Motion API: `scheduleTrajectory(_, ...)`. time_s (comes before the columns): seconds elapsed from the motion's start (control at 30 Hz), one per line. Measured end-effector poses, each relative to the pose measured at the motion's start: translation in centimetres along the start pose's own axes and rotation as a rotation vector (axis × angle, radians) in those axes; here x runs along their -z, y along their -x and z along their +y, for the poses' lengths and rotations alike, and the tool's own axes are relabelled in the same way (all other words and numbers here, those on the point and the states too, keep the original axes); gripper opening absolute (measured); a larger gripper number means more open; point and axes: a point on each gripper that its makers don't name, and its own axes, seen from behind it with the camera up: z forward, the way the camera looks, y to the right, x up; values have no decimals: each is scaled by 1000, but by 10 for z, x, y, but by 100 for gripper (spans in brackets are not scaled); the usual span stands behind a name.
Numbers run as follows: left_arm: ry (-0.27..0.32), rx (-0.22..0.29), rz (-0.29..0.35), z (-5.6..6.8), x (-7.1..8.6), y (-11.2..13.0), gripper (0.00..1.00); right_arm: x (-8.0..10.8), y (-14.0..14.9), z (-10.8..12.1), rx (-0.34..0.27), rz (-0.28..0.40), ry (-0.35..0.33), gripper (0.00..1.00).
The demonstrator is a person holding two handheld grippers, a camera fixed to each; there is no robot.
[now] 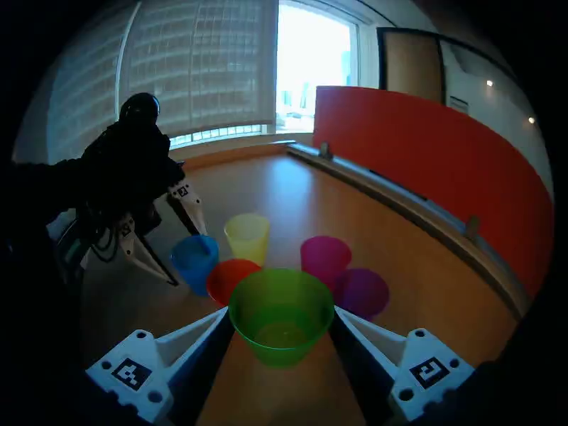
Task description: Pour water
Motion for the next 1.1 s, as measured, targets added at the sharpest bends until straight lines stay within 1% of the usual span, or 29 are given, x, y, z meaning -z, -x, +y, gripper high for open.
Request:
scheduleTrajectory(0.1, -13, -10, -10, -2, 2, 3, 98, -5, 4, 1, -3, -6, 2, 90)
scheduleTrajectory(0.2, -15, 1, -11, -1, 4, 6, 98, -8, 9, 1, -4, -17, 0, 90)
scheduleTrajectory(0.3, -7, 23, -8, 2, 8, 9, 98, -11, 13, 1, -3, -29, -1, 91)
scheduleTrajectory(0.4, -13, 34, 3, 1, 13, 9, 98, -16, 18, 0, -4, -46, -3, 91)
scheduleTrajectory(0.5, -31, 35, 16, -2, 19, 8, 98, -20, 25, 0, -5, -67, -6, 91)
scheduleTrajectory(0.8, -43, 46, 48, 1, 36, 6, 98, -33, 42, -2, -5, -115, -15, 91)
scheduleTrajectory(0.9, -37, 54, 62, 4, 41, 4, 98, -35, 46, -2, 1, -126, -15, 91)
scheduleTrajectory(1.1, -49, 60, 70, 1, 48, 4, 98, -37, 51, -3, 8, -136, -11, 91)
